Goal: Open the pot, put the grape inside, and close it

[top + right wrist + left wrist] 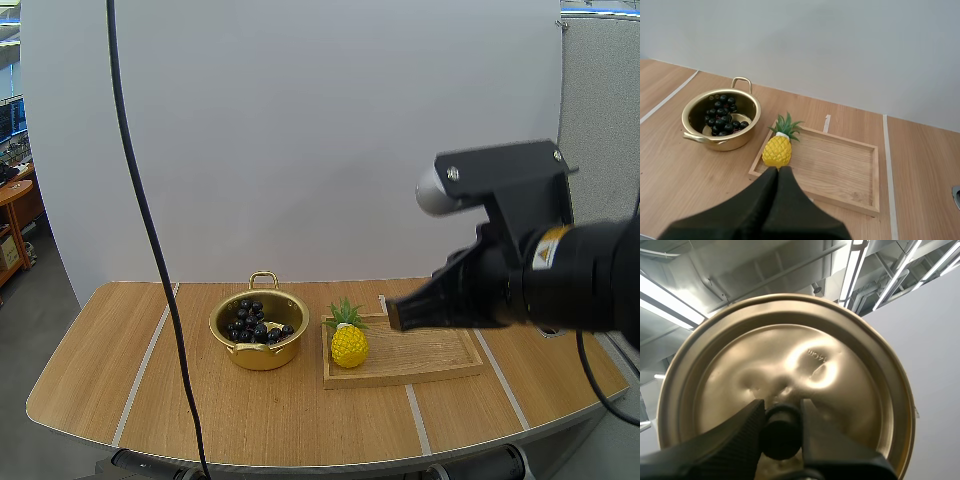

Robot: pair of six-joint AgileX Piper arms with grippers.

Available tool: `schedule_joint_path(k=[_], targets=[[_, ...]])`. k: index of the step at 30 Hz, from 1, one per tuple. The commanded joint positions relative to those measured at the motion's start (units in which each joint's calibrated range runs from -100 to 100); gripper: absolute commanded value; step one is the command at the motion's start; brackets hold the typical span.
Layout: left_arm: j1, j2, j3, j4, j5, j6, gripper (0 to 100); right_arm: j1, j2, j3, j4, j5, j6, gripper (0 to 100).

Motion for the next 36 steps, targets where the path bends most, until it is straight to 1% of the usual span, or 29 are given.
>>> schedule_joint_path(k=[1, 6, 8, 10, 12, 16, 21, 24, 27, 29, 36], targets=[[-0.11, -0.3, -0.4, 0.1, -1.9, -0.3, 0, -0.1, -3.0, 2.6, -0.6, 0.0, -1.0, 0], [-0.11, -0.4, -0.4, 0.1, -1.5, -0.3, 0, -0.1, -3.0, 2.6, 0.5, 0.0, -1.4, 0], [-0.11, -0.5, -0.4, 0.1, 1.0, -0.3, 0, -0.1, -3.0, 2.6, 0.5, 0.0, -1.4, 0], [-0.11, -0.5, -0.4, 0.1, 6.3, -0.3, 0, -0.1, -3.0, 2.6, 0.5, 0.0, -1.4, 0], [-0.11, -0.3, -0.4, 0.1, 17.7, -0.3, 0, -0.1, -3.0, 2.6, 0.5, 0.0, -1.4, 0], [-0.11, 0.5, -0.4, 0.1, 31.6, -1.7, 0, -0.1, -3.0, 2.6, 0.8, 0.0, -1.4, 0], [-0.11, 1.8, -0.4, 0.1, 41.6, -5.9, 0, -0.1, -3.0, 2.6, 3.8, 0.0, -1.4, 0], [-0.11, 3.6, -0.4, 0.1, 47.7, -6.0, 0, -0.1, -3.0, 2.6, 5.4, 0.0, -1.4, 0], [-0.11, 6.2, -0.4, 0.1, 55.5, -6.0, 0, -0.1, -3.0, 2.6, 5.6, 0.0, -1.4, 0], [-0.11, 8.0, -0.4, 0.1, 58.9, -6.0, 0, -0.1, -3.0, 2.6, 5.6, 0.0, -1.4, 0], [-0.11, 13.4, -0.4, 0.1, 58.9, -4.6, 0, -0.1, -3.0, 2.6, 5.6, 0.0, -1.4, 0]])
